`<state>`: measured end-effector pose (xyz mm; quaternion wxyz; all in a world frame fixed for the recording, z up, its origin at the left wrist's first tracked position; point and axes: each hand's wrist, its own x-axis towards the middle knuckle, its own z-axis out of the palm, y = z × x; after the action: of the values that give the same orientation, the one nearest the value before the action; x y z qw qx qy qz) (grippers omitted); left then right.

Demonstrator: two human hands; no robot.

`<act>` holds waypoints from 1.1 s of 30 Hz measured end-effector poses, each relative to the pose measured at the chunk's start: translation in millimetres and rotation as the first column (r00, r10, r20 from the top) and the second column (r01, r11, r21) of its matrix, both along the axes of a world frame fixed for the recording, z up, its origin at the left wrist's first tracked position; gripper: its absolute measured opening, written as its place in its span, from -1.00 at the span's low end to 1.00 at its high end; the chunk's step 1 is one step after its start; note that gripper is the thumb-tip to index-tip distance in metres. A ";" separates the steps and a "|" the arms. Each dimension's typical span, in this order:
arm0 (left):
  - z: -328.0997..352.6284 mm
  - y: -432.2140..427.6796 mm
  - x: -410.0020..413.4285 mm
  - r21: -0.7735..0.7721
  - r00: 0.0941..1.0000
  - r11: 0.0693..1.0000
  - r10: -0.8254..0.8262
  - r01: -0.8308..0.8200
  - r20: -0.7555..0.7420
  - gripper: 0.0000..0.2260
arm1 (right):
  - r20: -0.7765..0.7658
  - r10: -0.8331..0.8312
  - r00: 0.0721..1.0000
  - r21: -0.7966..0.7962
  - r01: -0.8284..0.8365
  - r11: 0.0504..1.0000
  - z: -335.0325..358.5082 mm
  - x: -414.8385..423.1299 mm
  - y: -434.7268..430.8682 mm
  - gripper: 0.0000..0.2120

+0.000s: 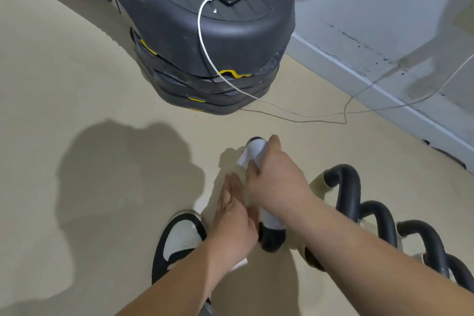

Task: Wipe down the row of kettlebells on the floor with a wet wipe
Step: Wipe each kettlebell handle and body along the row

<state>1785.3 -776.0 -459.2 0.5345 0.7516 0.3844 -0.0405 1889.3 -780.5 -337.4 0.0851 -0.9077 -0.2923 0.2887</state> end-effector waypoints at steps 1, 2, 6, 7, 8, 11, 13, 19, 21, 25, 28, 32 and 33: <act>5.1 2.0 3.1 -0.043 1.000 0.999 0.003 -0.004 -0.015 -0.31 | -0.008 0.035 0.999 -0.085 -0.035 0.996 3.0 10.2 16.8 -0.60; 9.8 3.0 4.0 -0.064 1.000 0.998 0.001 -0.002 -0.016 -0.31 | -0.012 0.086 0.996 -0.177 -0.087 0.980 4.3 19.0 32.9 -0.67; 16.8 2.9 1.6 -0.063 1.000 0.998 -0.027 0.026 -0.014 -0.28 | 0.016 0.363 0.932 -0.436 -0.320 0.841 -5.8 33.3 74.6 -0.93; 15.6 3.2 3.4 -0.083 0.999 0.996 -0.042 0.039 -0.031 -0.28 | 0.031 0.394 0.918 -0.462 -0.336 0.821 -9.4 33.5 77.7 -0.92; 13.5 1.9 4.4 -0.063 0.999 0.998 -0.030 0.028 -0.019 -0.28 | 0.050 0.421 0.906 -0.474 -0.349 0.808 -12.3 33.2 80.9 -0.90; 13.1 1.0 5.9 -0.033 1.000 0.999 -0.025 0.025 0.002 -0.28 | 0.099 0.476 0.874 -0.476 -0.379 0.794 -13.7 28.6 81.8 -0.93; 11.9 0.3 4.2 -0.040 1.000 0.999 0.001 -0.001 0.005 -0.30 | 0.111 0.438 0.892 -0.439 -0.352 0.827 -9.3 25.7 76.1 -0.83; 5.4 -1.5 3.7 -0.150 0.998 0.986 0.067 -0.067 -0.008 -0.38 | 0.071 0.104 0.992 -0.053 -0.100 0.994 -2.6 2.8 13.5 -0.51; 4.8 -1.9 4.3 -0.265 0.993 0.958 0.115 -0.113 -0.010 -0.43 | 0.091 0.127 0.988 -0.028 -0.124 0.992 -4.4 -11.1 -11.4 -0.25; -5.3 -2.9 -4.6 -0.185 0.992 0.978 0.113 -0.100 0.059 -0.17 | 0.051 0.194 0.980 -0.059 -0.191 0.980 1.0 -28.0 -40.8 -0.13; 4.7 0.9 1.3 -0.368 0.981 0.923 0.162 -0.112 0.106 -0.25 | 0.080 0.228 0.970 -0.130 -0.216 0.968 4.1 -19.5 -27.7 -0.13; -5.2 2.4 3.0 -0.127 0.991 0.990 0.069 -0.054 0.114 -0.31 | 0.029 0.261 0.965 -0.257 -0.245 0.935 12.5 18.5 31.4 -0.64; -8.1 2.5 1.5 -0.092 0.991 0.992 0.099 -0.090 0.090 -0.29 | 0.002 0.290 0.957 -0.318 -0.274 0.907 11.8 25.8 46.2 -0.82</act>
<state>1786.9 -773.5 -467.3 0.5859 0.7094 0.3918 0.0036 1915.2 -734.3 -325.6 -0.1105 -0.8646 -0.3728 0.3182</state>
